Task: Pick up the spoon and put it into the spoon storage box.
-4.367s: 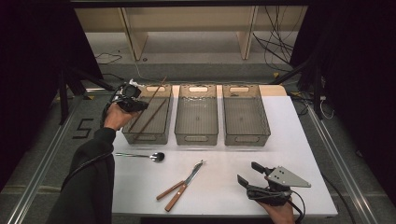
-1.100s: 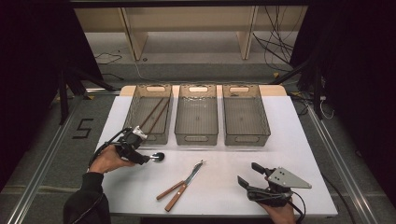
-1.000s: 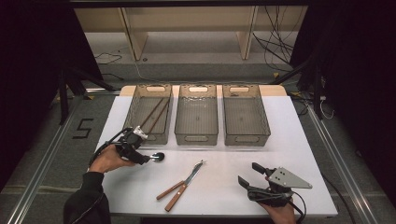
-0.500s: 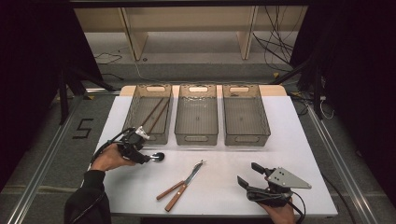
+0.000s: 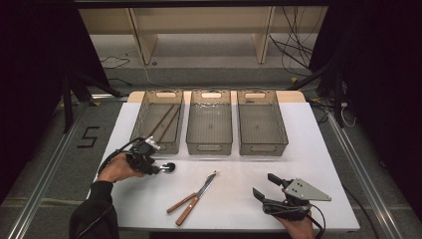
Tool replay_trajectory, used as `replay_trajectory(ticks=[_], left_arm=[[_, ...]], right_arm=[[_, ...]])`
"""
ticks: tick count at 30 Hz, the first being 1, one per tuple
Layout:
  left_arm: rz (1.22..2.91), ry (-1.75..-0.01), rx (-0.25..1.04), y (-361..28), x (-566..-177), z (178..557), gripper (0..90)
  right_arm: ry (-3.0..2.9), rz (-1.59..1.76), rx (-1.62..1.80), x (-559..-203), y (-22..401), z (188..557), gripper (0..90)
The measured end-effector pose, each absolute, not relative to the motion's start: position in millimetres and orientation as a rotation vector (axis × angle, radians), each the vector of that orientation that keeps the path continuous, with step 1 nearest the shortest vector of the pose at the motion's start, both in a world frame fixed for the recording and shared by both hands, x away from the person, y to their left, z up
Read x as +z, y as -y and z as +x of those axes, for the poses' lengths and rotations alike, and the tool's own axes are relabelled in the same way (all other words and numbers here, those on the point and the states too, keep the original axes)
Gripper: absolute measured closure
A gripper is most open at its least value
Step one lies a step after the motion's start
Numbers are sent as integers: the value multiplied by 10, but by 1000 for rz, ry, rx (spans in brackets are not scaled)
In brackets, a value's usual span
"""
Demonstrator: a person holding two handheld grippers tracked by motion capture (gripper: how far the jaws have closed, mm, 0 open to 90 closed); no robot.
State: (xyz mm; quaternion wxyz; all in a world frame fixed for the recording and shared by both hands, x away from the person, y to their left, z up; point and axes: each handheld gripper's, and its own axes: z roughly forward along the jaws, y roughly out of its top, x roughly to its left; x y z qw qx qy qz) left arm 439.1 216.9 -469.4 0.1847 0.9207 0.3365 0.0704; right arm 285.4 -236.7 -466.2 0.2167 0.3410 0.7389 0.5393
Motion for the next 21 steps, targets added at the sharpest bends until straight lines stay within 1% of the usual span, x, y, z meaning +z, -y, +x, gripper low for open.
replay_trajectory(ticks=[6,11,21], left_arm=[[2608,-967,186,-2159,-4679,4392,606],[2620,-946,186,-2168,-4674,4383,702],[2652,-849,154,-2169,-4667,4337,799]], right_arm=[[-2048,947,1494,-4663,2364,2853,291],[-2047,948,1492,-4663,2365,2855,291],[-2045,949,1484,-4659,2370,2855,292]])
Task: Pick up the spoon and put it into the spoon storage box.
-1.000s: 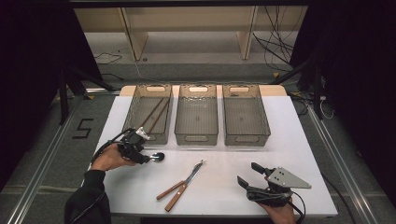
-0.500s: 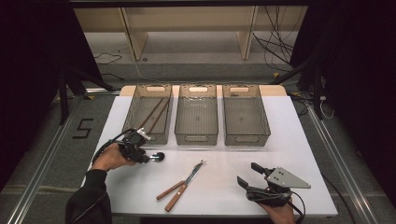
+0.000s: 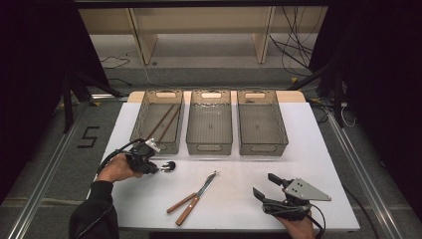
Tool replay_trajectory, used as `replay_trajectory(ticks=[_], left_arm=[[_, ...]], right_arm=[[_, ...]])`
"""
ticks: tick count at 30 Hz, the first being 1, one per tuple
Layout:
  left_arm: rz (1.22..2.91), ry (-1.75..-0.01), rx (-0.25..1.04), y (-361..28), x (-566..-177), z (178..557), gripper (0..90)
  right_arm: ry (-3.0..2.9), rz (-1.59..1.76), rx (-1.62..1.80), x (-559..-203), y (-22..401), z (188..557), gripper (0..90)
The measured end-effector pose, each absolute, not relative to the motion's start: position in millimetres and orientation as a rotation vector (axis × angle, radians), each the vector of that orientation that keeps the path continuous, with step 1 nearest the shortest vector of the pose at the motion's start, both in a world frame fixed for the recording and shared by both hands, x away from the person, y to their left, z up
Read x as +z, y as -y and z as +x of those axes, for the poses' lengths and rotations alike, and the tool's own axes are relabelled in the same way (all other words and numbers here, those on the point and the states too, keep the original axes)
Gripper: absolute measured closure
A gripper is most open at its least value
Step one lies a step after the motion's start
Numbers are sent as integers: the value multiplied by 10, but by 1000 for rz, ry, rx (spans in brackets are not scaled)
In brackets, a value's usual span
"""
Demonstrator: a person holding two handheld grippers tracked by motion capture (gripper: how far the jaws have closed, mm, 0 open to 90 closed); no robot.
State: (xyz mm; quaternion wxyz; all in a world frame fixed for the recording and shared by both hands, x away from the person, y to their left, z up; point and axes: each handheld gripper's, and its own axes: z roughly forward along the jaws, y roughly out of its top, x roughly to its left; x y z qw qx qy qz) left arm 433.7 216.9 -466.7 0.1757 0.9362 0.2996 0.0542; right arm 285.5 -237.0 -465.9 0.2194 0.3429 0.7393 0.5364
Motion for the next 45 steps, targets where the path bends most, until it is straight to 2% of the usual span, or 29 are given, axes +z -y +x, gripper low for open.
replay_trajectory(ticks=[7,26,43,45], left_arm=[[2665,-798,117,-2152,-4667,4301,850],[2646,-846,147,-2171,-4661,4305,854],[2511,-946,141,-2243,-4563,4306,858],[2471,-960,142,-2254,-4537,4311,897]], right_arm=[[-2045,949,1481,-4655,2371,2854,292],[-2035,949,1485,-4647,2380,2853,292],[-2033,950,1483,-4648,2377,2854,292],[-2034,950,1483,-4649,2376,2853,292]])
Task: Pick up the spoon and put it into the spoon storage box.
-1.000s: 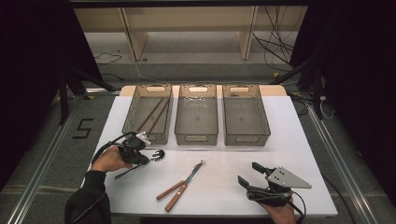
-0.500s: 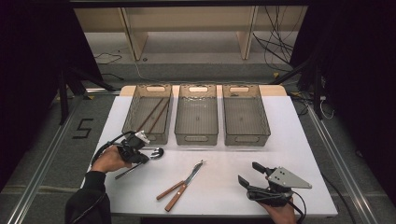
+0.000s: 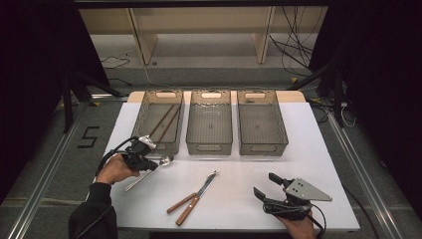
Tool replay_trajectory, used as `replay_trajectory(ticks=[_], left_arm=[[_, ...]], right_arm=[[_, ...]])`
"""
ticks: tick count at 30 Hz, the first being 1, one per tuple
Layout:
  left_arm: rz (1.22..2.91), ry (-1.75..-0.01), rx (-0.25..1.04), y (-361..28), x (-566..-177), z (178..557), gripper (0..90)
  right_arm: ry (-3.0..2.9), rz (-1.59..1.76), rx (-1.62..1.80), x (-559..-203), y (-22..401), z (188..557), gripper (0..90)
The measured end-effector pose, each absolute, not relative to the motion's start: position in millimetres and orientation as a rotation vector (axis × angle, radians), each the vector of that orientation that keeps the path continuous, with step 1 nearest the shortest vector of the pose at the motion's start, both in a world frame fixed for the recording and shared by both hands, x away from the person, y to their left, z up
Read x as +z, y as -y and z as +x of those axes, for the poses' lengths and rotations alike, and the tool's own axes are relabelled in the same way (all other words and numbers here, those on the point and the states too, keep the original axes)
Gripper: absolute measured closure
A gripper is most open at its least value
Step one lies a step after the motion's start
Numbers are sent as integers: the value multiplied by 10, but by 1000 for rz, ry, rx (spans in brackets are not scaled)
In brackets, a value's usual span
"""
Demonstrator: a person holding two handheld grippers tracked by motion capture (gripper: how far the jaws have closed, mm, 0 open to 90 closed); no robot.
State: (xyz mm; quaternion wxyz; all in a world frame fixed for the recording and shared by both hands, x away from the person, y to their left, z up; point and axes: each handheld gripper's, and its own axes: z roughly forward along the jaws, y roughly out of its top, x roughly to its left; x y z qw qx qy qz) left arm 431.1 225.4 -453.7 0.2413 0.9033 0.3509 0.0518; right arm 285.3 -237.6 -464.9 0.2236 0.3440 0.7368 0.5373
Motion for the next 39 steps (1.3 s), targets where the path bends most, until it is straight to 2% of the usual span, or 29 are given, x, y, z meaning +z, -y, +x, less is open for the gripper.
replay_trajectory(ticks=[7,11,15,22,27,31,39], left_arm=[[2502,-962,117,-2209,-4590,4314,896],[2484,-999,168,-2241,-4572,4330,887],[2480,-997,163,-2242,-4554,4316,769],[2548,-1005,132,-2189,-4636,4329,704],[2598,-1011,139,-2148,-4667,4322,724],[2612,-1002,143,-2131,-4666,4317,826],[2595,-1015,110,-2151,-4664,4324,850]], right_arm=[[-2035,952,1486,-4649,2376,2854,292],[-2036,951,1486,-4651,2376,2856,292],[-2039,951,1485,-4652,2376,2856,291],[-2038,950,1487,-4651,2375,2855,292],[-2039,950,1488,-4651,2377,2856,292],[-2039,950,1488,-4652,2377,2856,292],[-2036,950,1486,-4648,2379,2853,292]])
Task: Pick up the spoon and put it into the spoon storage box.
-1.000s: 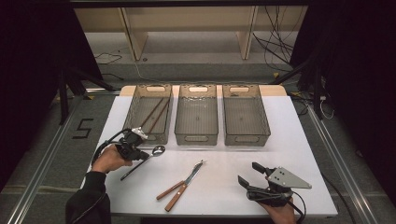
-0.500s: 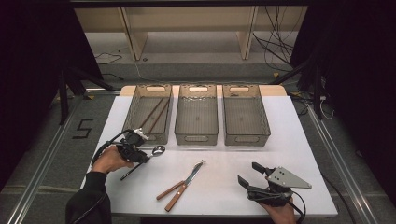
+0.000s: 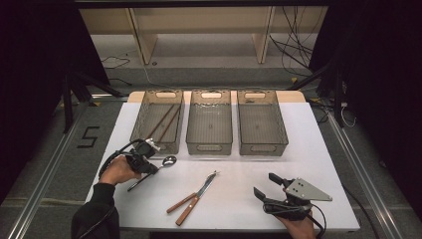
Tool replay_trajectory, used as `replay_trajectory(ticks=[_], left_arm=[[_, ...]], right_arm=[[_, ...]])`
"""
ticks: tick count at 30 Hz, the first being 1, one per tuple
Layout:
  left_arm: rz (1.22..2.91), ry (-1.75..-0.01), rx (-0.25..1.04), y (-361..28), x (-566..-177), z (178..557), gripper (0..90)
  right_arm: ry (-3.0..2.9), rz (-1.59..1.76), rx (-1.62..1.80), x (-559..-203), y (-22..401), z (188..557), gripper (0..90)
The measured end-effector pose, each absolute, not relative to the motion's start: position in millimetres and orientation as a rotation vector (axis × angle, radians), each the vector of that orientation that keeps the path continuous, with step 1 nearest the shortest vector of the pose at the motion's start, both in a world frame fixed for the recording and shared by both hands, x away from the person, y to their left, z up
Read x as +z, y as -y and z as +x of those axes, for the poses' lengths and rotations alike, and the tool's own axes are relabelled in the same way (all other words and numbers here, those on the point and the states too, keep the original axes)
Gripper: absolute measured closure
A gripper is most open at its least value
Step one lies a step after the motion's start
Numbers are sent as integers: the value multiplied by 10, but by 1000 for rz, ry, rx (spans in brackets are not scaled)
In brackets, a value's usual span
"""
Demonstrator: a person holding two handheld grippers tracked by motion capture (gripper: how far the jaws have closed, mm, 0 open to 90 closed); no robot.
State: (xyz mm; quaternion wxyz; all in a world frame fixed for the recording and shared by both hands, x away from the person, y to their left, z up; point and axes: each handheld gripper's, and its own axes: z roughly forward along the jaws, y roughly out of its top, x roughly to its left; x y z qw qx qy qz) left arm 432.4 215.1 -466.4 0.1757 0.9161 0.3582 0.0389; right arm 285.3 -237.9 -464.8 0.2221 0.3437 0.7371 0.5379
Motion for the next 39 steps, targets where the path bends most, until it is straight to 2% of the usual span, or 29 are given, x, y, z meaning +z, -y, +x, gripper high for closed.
replay_trajectory(ticks=[24,39], left_arm=[[2544,-1010,97,-2191,-4549,4295,852],[2487,-951,119,-2120,-4259,4202,852]], right_arm=[[-2036,950,1484,-4647,2382,2854,291],[-2031,956,1484,-4645,2389,2853,292]])
